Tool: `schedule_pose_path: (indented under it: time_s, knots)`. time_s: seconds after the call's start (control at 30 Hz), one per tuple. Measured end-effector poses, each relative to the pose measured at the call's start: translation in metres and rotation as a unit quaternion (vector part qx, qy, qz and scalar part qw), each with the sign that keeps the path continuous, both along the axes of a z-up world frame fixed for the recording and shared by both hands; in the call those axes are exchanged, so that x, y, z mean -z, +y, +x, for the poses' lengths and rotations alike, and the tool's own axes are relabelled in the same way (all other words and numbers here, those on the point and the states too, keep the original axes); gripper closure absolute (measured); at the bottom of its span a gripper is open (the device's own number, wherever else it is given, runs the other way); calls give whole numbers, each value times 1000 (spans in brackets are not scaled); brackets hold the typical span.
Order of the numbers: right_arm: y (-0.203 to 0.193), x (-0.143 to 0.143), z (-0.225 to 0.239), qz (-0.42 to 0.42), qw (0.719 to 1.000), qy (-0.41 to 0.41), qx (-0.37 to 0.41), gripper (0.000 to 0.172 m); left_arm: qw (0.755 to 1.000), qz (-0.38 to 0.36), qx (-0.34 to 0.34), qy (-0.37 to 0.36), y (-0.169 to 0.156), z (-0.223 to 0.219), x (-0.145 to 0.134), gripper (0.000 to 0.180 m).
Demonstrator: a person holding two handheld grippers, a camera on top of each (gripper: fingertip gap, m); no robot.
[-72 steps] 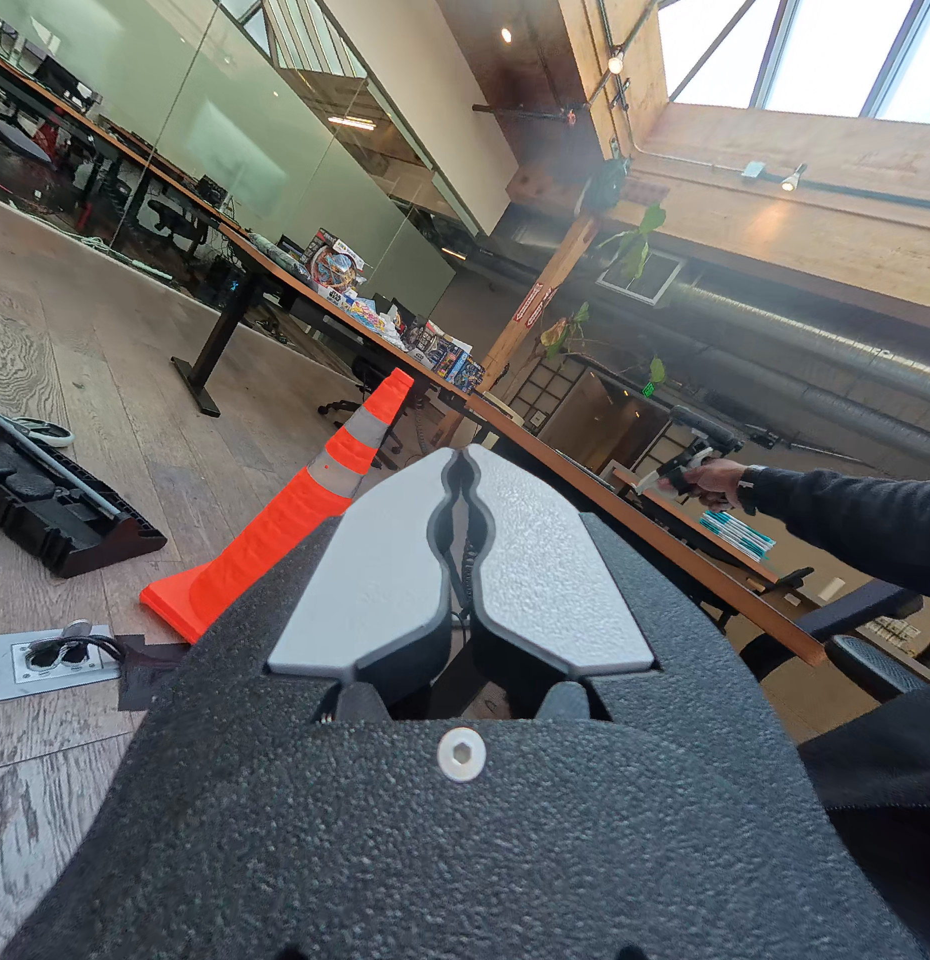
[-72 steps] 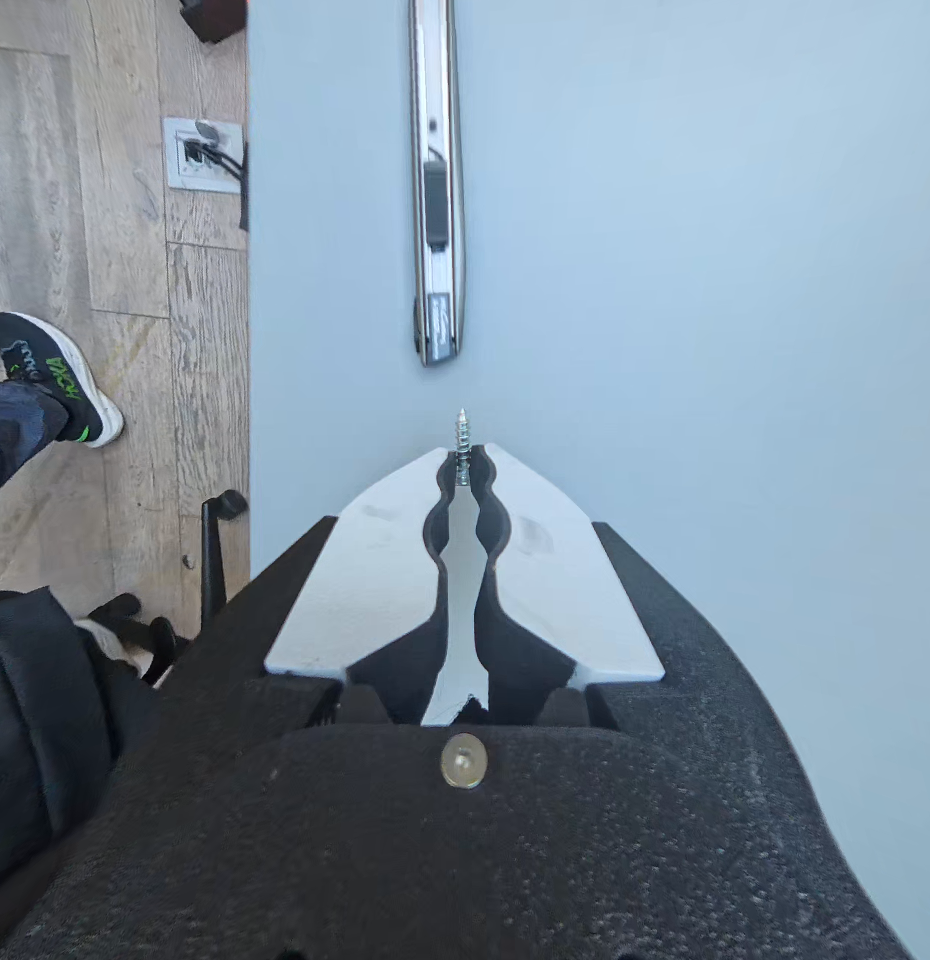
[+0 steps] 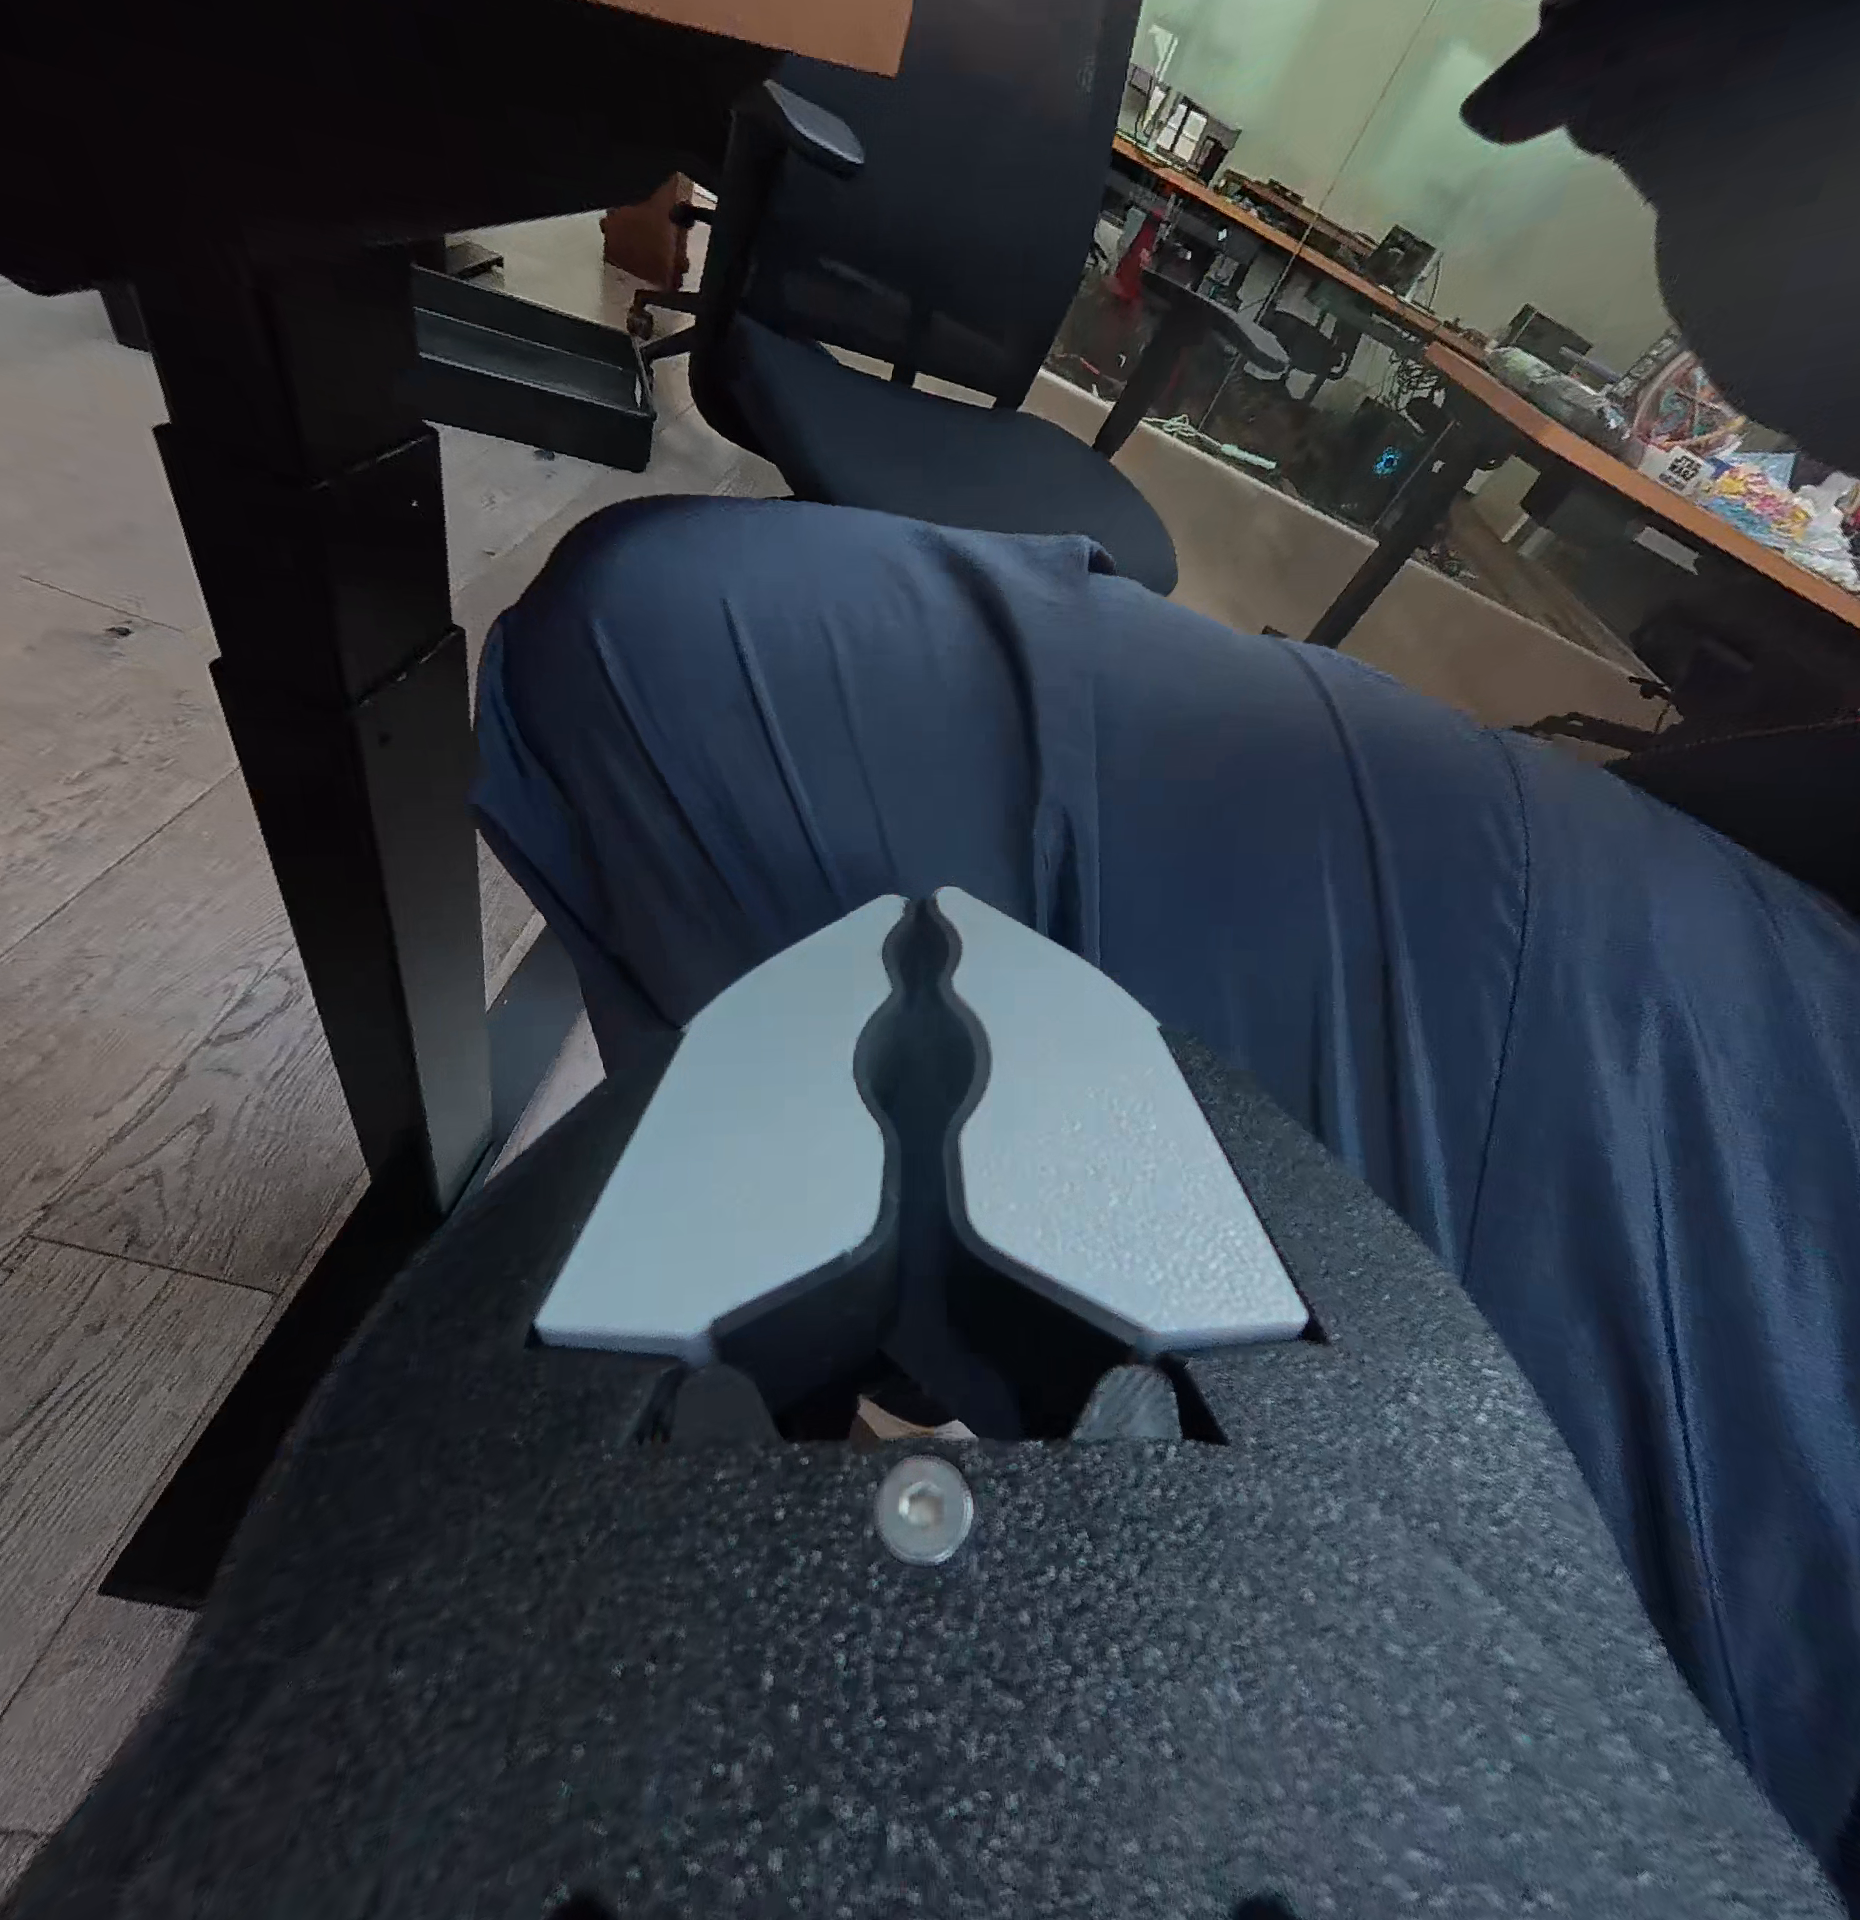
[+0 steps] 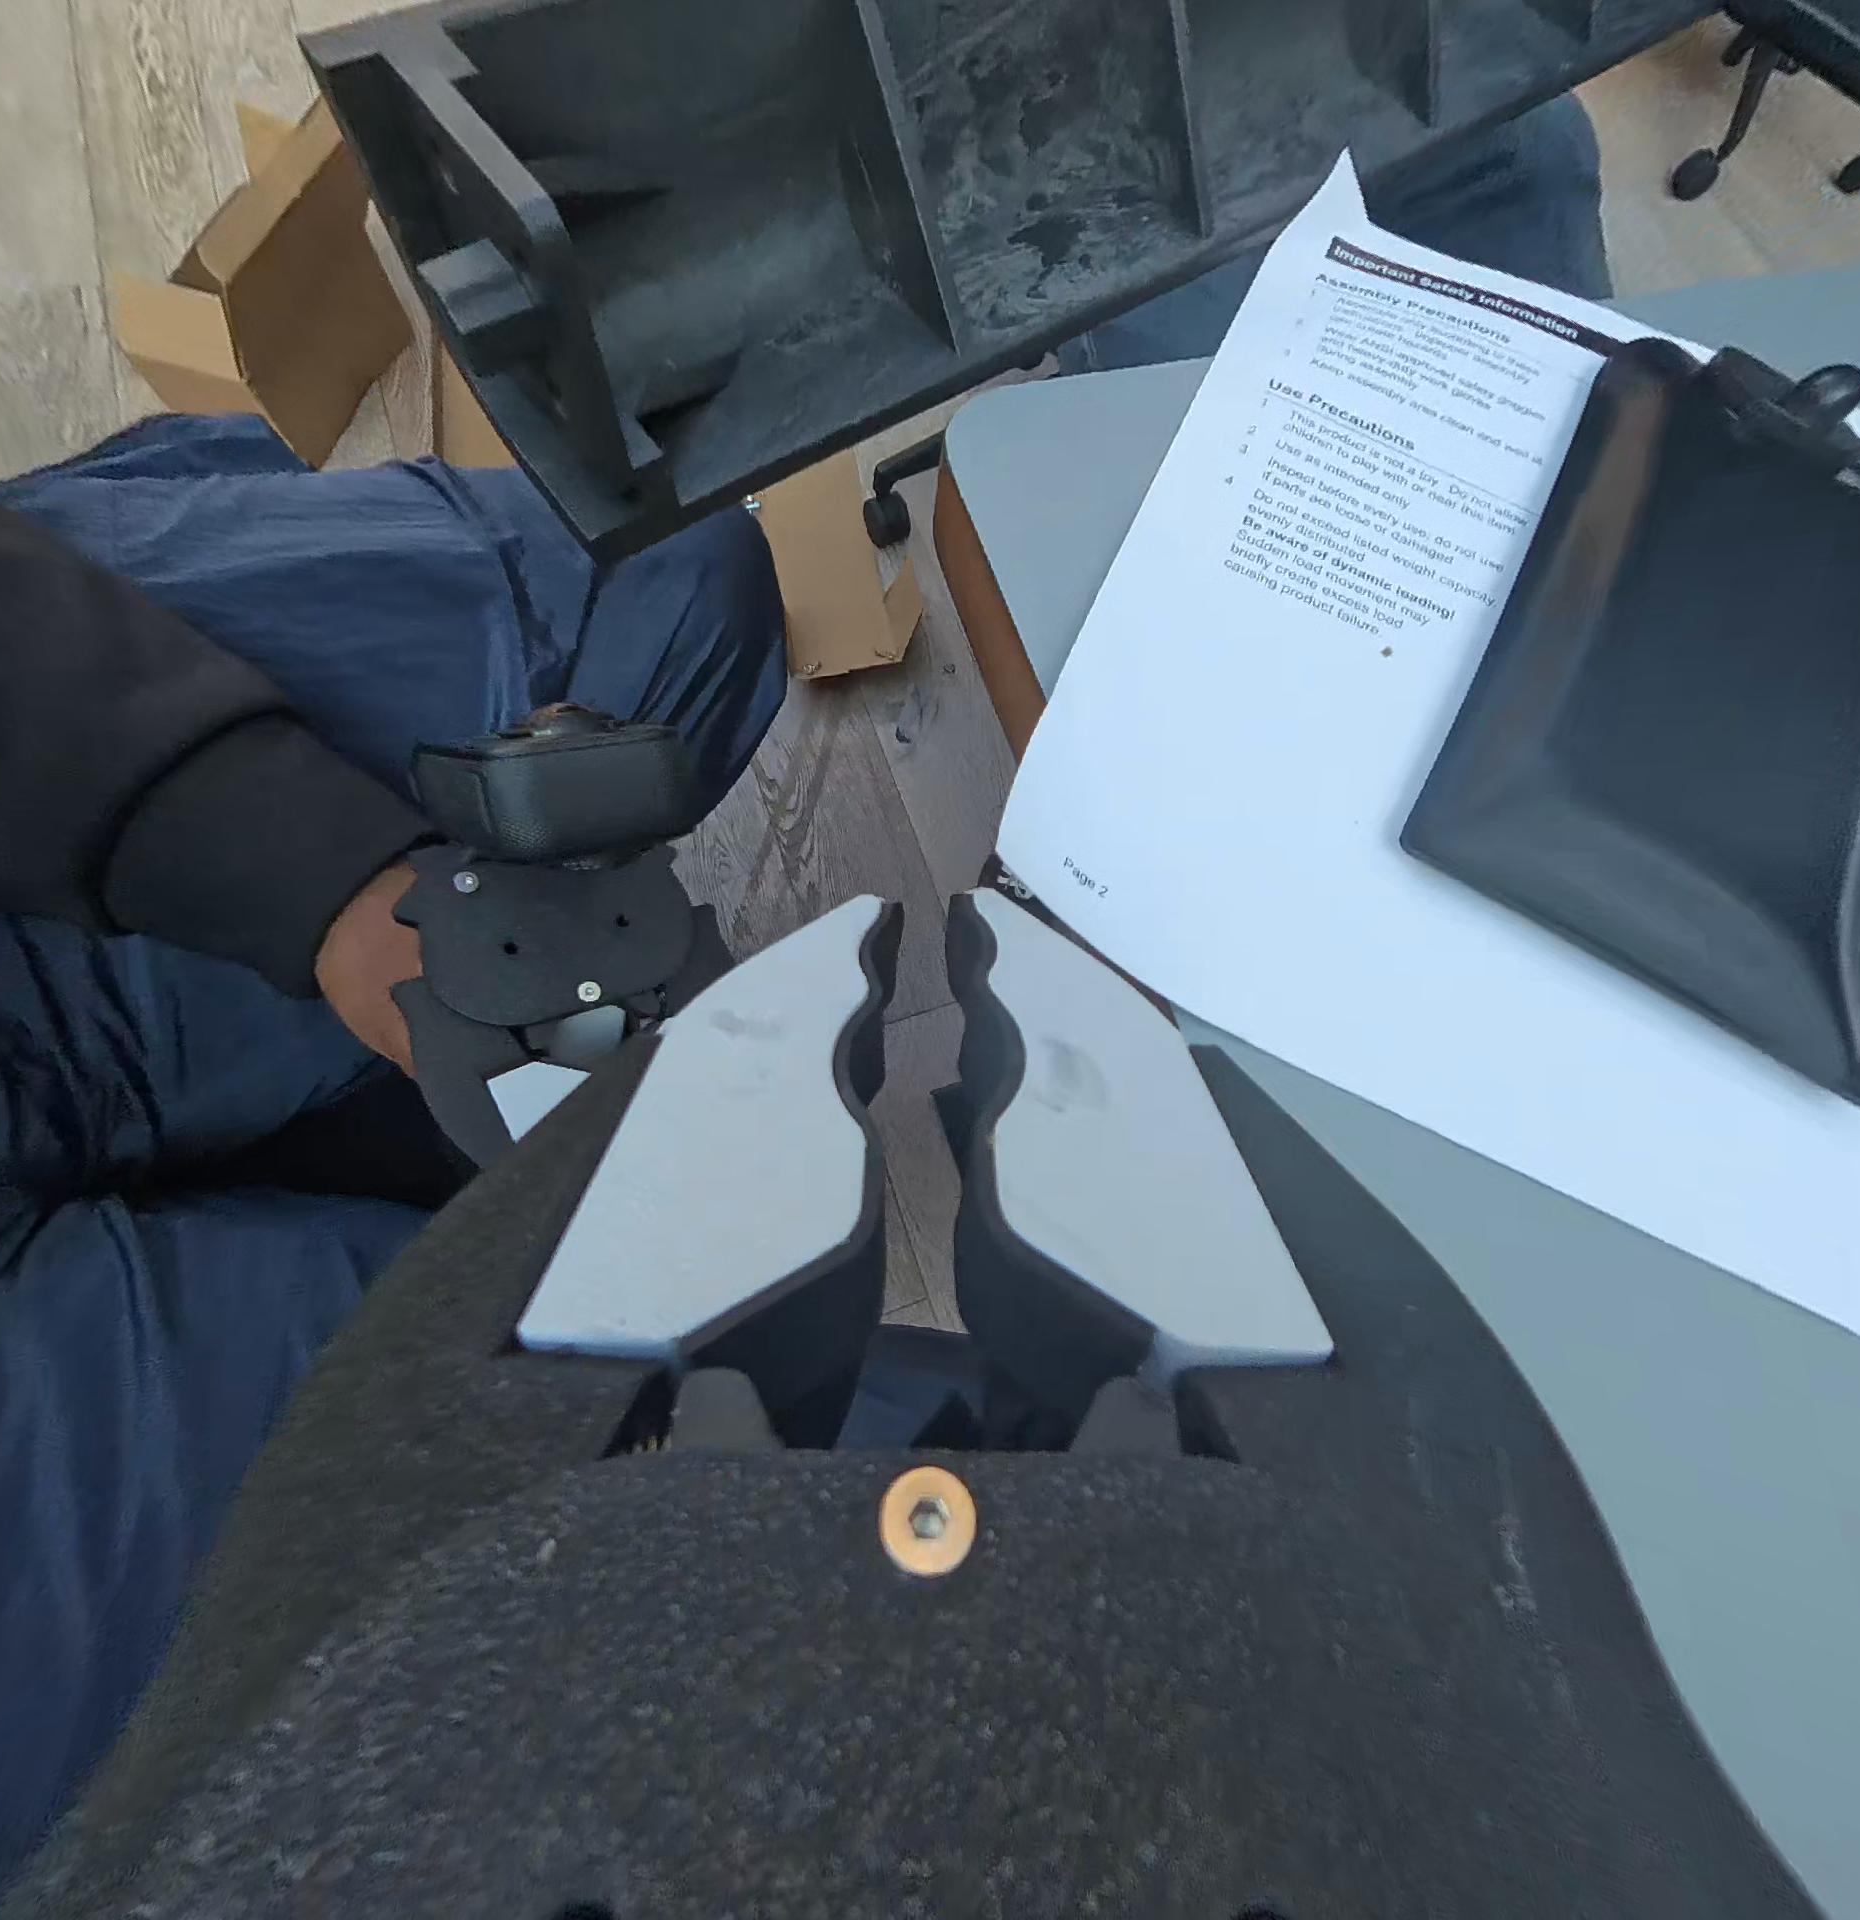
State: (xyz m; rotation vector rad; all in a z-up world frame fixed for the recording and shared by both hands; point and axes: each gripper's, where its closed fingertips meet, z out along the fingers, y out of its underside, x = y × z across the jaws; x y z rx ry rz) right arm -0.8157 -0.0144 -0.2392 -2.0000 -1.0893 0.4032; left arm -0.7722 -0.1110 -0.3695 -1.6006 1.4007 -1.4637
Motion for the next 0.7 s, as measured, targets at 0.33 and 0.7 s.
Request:
schedule_pose_path:
  time_s: [0.33, 0.7]
  knots:
    - [66, -27, 64, 57, 997, -10, 47, 152, 999, 23, -45, 7, 1, 13, -10, 180]
    - [120, -96, 292, 65, 985, -53, 151, 147, 993, -2, -119, -13, -8, 45, -7, 180]
